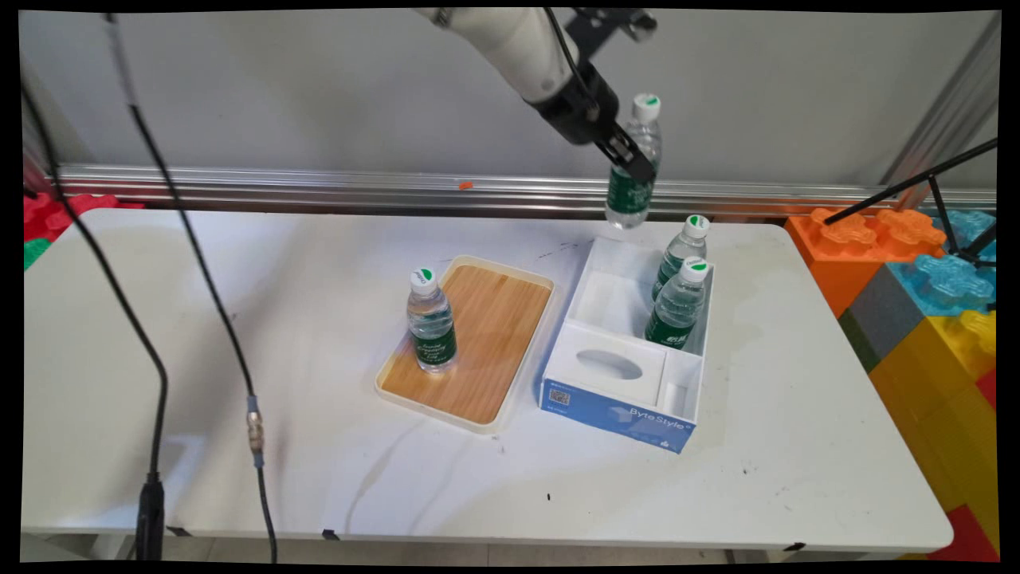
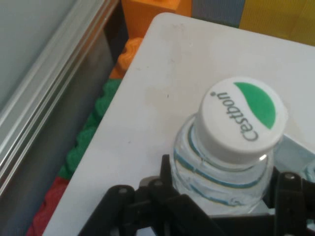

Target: Place the picked object on the tray

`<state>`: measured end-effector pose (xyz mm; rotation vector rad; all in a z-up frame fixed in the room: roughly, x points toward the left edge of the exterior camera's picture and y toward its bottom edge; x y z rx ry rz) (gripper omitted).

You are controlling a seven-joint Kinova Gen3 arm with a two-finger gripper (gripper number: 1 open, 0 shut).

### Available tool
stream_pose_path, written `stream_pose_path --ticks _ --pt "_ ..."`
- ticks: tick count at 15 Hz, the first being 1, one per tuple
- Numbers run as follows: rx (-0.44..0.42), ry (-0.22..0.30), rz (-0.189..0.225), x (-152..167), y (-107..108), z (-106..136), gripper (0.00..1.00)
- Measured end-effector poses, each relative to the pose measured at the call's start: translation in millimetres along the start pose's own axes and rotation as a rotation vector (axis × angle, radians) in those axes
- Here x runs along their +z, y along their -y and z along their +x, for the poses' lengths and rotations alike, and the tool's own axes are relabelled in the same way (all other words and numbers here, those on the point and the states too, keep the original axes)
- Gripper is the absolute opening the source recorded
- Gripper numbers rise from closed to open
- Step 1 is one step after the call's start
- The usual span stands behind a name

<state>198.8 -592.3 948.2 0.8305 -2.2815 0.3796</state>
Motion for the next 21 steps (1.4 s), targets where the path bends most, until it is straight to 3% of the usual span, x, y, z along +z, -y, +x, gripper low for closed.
stream_pose_path --ticks 5,11,15,21 --pt "-0.026 -0.003 0.011 -68 11 -13 0.0" --pt "-0.019 0.004 0.0 -139 48 -74 0.0" --pt "0.028 0.019 -0.044 -162 74 -122 0.0" --pt "0.135 0.031 -0.13 -159 112 -183 0.0"
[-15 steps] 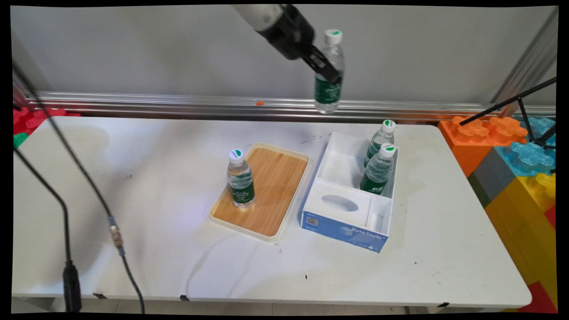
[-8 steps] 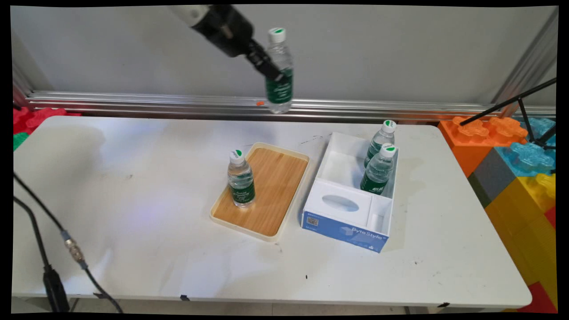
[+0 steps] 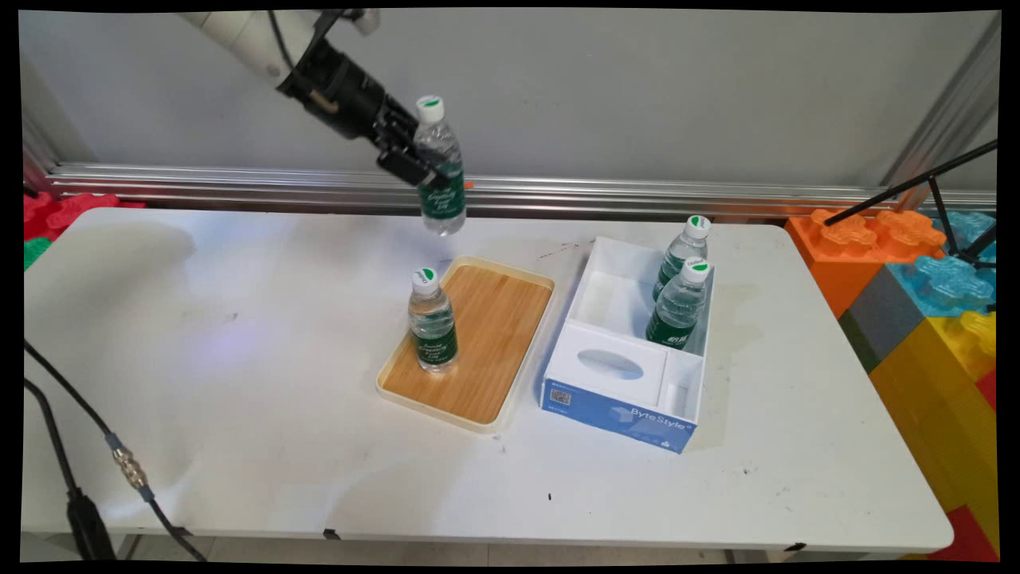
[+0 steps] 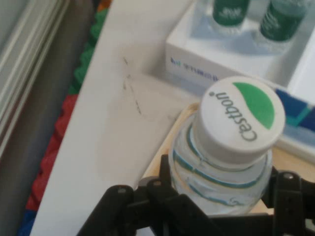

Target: Place the picked object on the tray

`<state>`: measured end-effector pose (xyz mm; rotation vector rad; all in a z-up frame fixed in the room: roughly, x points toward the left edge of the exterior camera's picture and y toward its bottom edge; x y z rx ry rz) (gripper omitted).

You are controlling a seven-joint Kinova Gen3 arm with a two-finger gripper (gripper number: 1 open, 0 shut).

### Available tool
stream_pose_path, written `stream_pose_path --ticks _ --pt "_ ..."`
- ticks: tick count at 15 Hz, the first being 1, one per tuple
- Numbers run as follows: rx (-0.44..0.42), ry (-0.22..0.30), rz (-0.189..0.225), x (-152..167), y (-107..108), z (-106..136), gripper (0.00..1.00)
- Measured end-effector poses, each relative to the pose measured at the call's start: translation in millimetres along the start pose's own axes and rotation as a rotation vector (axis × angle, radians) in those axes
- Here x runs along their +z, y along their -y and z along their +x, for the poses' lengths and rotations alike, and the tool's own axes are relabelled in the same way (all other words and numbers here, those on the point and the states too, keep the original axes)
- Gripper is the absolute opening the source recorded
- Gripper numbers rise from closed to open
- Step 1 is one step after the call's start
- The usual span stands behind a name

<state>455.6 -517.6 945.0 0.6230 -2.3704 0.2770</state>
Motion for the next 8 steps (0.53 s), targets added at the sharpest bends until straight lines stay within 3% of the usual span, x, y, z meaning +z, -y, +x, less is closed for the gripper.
stream_pose_path --ticks 8 --pt "0.126 -0.058 -0.119 51 29 -44 0.0"
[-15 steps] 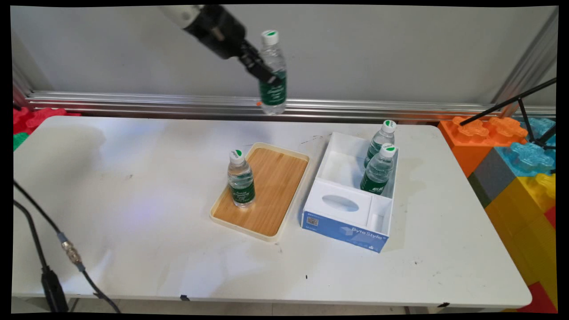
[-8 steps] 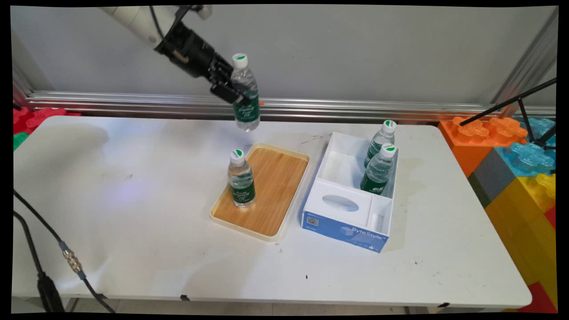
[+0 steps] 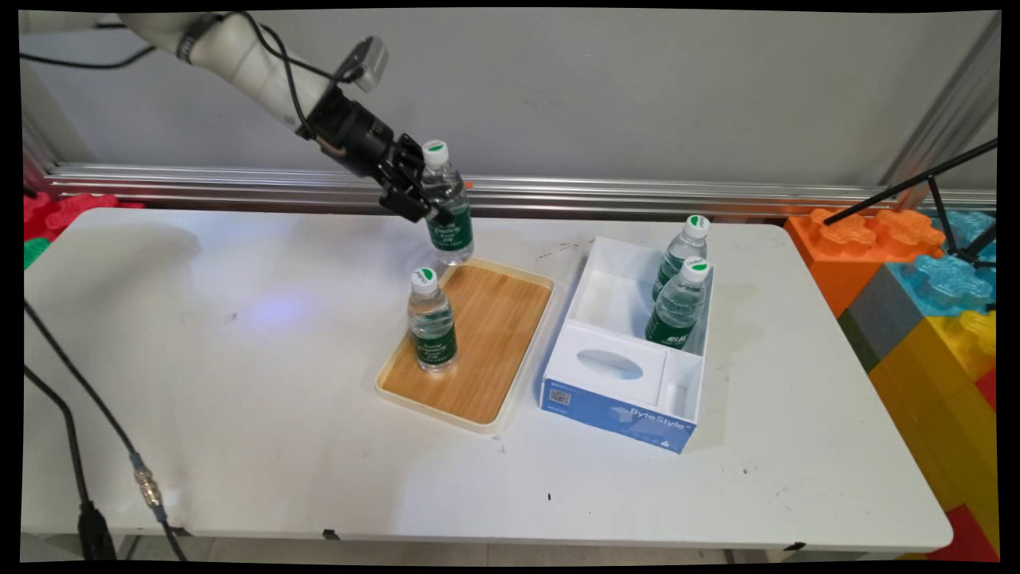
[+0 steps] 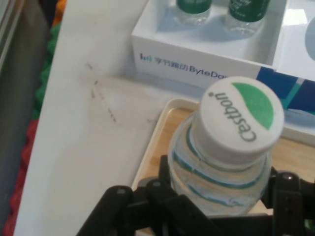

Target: Place the picked object on the tray

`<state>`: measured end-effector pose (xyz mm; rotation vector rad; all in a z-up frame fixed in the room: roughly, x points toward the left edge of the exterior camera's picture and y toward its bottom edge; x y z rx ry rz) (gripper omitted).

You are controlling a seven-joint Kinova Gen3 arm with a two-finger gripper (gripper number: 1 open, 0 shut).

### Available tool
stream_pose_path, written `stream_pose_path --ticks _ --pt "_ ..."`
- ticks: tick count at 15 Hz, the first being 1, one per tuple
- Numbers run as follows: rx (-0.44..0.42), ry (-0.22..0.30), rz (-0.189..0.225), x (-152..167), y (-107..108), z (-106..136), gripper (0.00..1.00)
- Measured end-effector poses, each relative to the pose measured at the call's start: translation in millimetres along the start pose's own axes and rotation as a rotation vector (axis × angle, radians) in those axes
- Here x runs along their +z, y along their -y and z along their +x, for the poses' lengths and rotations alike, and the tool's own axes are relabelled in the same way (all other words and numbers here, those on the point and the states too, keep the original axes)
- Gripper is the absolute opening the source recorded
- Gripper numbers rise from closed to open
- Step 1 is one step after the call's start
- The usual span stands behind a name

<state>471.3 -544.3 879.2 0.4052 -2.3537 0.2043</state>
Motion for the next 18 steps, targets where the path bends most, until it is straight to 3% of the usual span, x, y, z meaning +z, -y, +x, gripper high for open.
stream_pose_path --ticks 8,16,17,18 --pt "0.1 -0.019 -0.057 51 20 -33 0.0" --pt "0.168 -0.023 -0.093 73 31 -49 0.0" --pt "0.177 -0.024 -0.096 74 33 -49 1.0" --pt "0.188 -0.024 -0.099 75 35 -49 1.0"
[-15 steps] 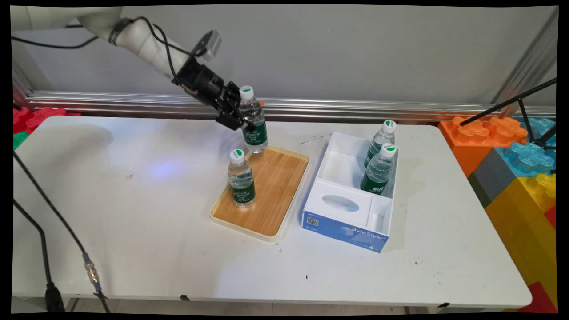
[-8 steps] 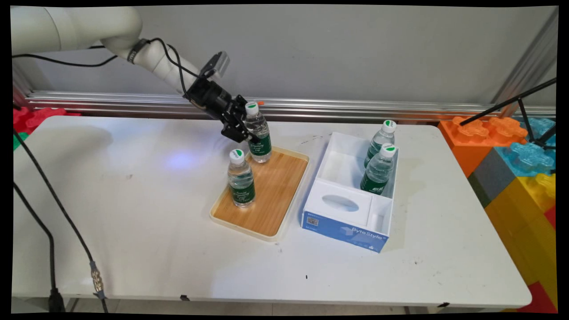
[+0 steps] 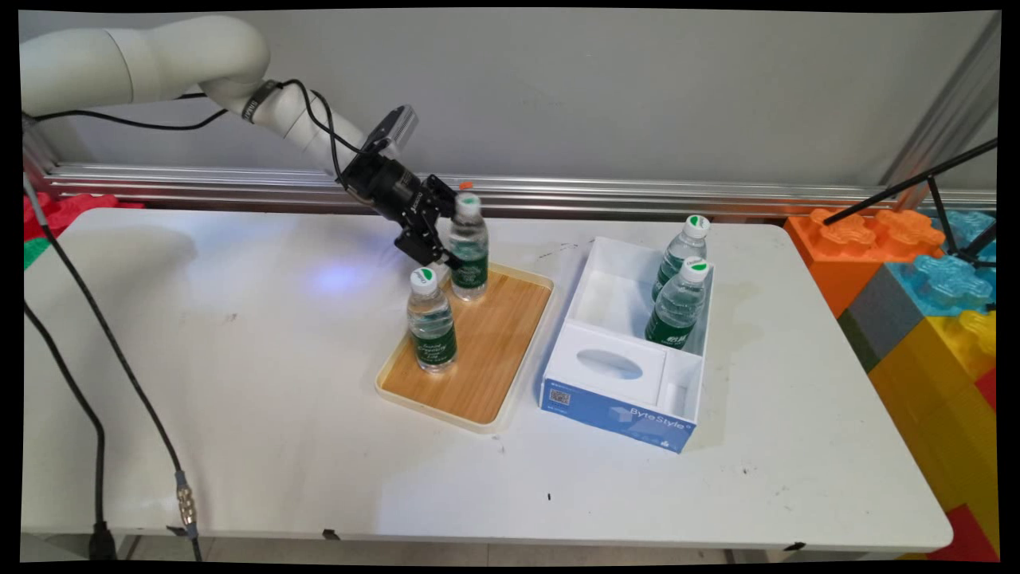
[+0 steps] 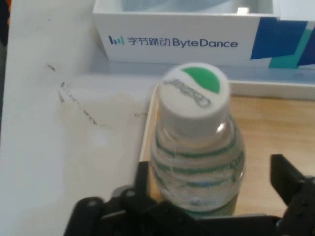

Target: Place the picked object on the tray

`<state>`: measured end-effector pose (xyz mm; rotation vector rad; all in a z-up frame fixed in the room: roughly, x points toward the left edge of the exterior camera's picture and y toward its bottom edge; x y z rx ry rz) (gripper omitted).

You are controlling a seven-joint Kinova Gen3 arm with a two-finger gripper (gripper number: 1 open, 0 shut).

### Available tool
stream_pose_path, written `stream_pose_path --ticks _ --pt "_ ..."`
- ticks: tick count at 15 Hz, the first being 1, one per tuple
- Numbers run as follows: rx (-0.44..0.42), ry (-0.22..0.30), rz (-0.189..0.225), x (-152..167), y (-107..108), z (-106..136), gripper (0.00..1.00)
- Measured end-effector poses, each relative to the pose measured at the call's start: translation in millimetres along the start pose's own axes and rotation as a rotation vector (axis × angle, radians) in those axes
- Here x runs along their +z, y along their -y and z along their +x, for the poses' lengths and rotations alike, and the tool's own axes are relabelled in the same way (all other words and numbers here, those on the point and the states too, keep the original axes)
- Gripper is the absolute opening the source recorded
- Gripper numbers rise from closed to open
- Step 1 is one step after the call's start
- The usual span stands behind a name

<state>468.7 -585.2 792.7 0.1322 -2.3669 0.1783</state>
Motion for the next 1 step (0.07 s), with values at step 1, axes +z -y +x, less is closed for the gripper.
stream_pose_path --ticks 1 --pt "0.009 0.001 -0.001 -0.7 1.6 -0.7 1.0"
